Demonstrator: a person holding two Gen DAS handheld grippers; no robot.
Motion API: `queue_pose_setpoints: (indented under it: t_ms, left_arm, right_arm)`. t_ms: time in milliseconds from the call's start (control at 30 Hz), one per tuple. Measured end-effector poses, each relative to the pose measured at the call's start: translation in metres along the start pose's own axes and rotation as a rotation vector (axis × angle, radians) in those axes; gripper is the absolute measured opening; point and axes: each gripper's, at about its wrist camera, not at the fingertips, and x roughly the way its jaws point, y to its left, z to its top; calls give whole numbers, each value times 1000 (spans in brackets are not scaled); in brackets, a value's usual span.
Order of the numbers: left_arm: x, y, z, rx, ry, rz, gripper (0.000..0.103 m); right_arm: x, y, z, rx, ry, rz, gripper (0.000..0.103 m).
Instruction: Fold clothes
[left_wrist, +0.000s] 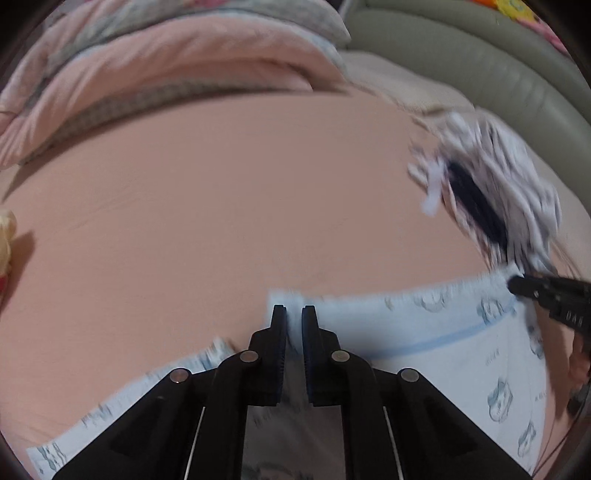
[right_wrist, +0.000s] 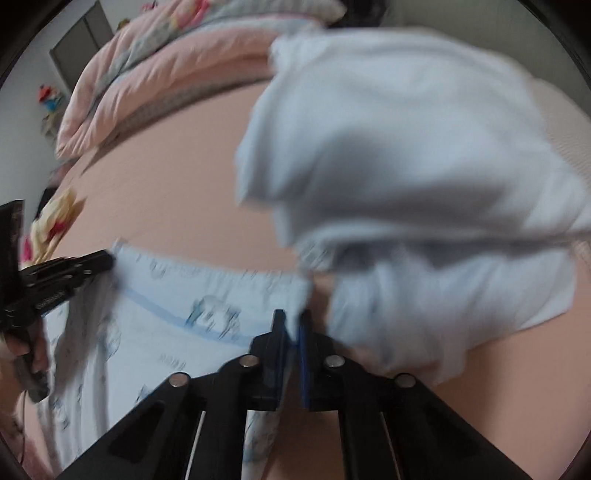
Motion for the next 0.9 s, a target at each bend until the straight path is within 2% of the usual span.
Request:
queue_pose_setpoints:
  t_ms: [67,200,267,333,367,433,500,533,600,633,667,733,833,900]
  left_arm:
    - [1,6,7,-17,-2,25,7]
    - [-12,4,4,-72,46,-166,7]
    - [-16,-13,-5,9,59,-195,7]
    - [1,-31,-11,115,121,-85,8]
    - [13,-34,-13,153,154,3,8]
    - [4,-27,-3,91,149,-9,8]
    - [-29,-28,0,53,116,-1,8]
    - [-45,-28,2,37,101,-1,8]
    - [-79,-41,-19,76,117,-70,9]
    - [-91,-46,-33,84,132,-73,9]
    - [-101,-50,-52,76,162,-77,10]
    - [-121,-54,-92,53,213,-80,10]
    - [-154,-56,-152,20,244,-80,10]
    - [-176,-52,-186,-30,234,-73,10]
  right_arm:
    - [3,0,3,3,5,-7,1]
    - [6,-2,8,42,28,18,2]
    - [-2,-11,10,55,14,41,4]
    - [-3,-1,14,16,17,58,6]
    - [-3,3,16,0,21,62,7]
    - [9,1,15,1,50,14,15]
    - [19,-2,15,9,78,-32,17]
    - [12,-4,17,46,80,-41,18]
    - [-20,2,16,44,30,-8,22]
    - [-31,13,9,37,32,18,30]
    - [-43,23,3,30,34,44,34]
    - [-65,43,-13,20,40,98,36]
    - [-109,42,-77,56,86,223,36]
    - [-131,51,-125,29,150,268,36]
